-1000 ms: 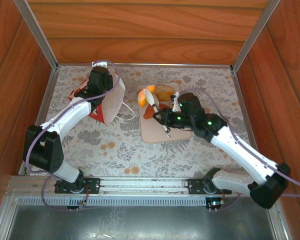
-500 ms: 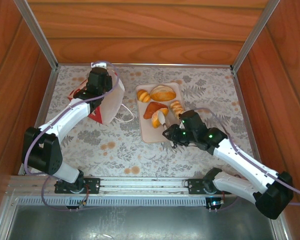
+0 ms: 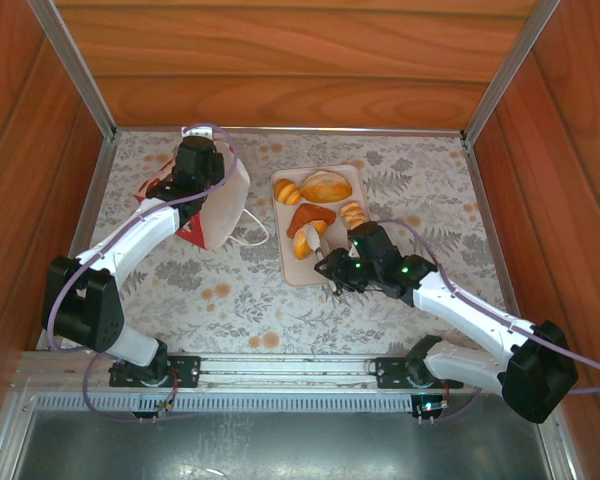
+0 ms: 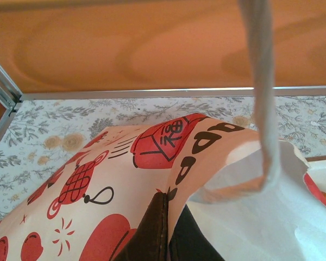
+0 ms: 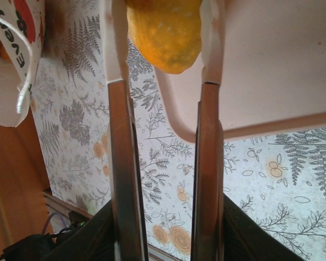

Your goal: Take the fake bread out of the paper bag

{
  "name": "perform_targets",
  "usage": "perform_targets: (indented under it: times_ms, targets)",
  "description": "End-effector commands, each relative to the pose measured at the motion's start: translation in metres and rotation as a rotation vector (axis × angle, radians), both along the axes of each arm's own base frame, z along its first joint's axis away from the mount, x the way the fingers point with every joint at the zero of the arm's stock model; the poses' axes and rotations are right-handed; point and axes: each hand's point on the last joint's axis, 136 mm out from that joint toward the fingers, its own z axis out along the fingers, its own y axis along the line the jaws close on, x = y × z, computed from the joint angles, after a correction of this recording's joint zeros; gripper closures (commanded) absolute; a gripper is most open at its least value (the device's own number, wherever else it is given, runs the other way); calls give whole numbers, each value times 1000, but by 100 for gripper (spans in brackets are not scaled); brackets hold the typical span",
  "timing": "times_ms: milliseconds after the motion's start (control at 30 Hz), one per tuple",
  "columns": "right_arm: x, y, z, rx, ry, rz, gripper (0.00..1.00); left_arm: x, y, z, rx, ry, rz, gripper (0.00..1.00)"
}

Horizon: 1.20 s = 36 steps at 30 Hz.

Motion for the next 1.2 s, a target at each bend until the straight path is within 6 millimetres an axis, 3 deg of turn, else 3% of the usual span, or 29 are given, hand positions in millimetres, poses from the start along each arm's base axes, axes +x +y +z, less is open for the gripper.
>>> perform_targets:
  times_ms: [0, 233, 433, 633, 800, 933, 1167]
  targets:
    - [1, -3, -9, 14, 16, -26, 56, -4, 3, 4, -23, -7, 3, 100]
    - [-1, -10, -29, 5, 57, -58, 56, -3, 1, 5, -23, -8, -8, 100]
    - [-9, -30, -38, -53, 112, -126, 43, -6, 0, 7, -36, -18, -12, 100]
    - [-17, -47, -42, -85, 152, -175, 41, -6, -1, 10, -47, -24, -17, 100]
    - [-22, -55, -40, -106, 164, -186, 42, -5, -1, 10, -48, -23, -20, 100]
    - [-28, -62, -40, -131, 191, -183, 48, -5, -1, 10, -49, -23, -19, 100]
    - [-33, -75, -26, -152, 177, -200, 55, -5, -3, 6, -50, -16, -20, 100]
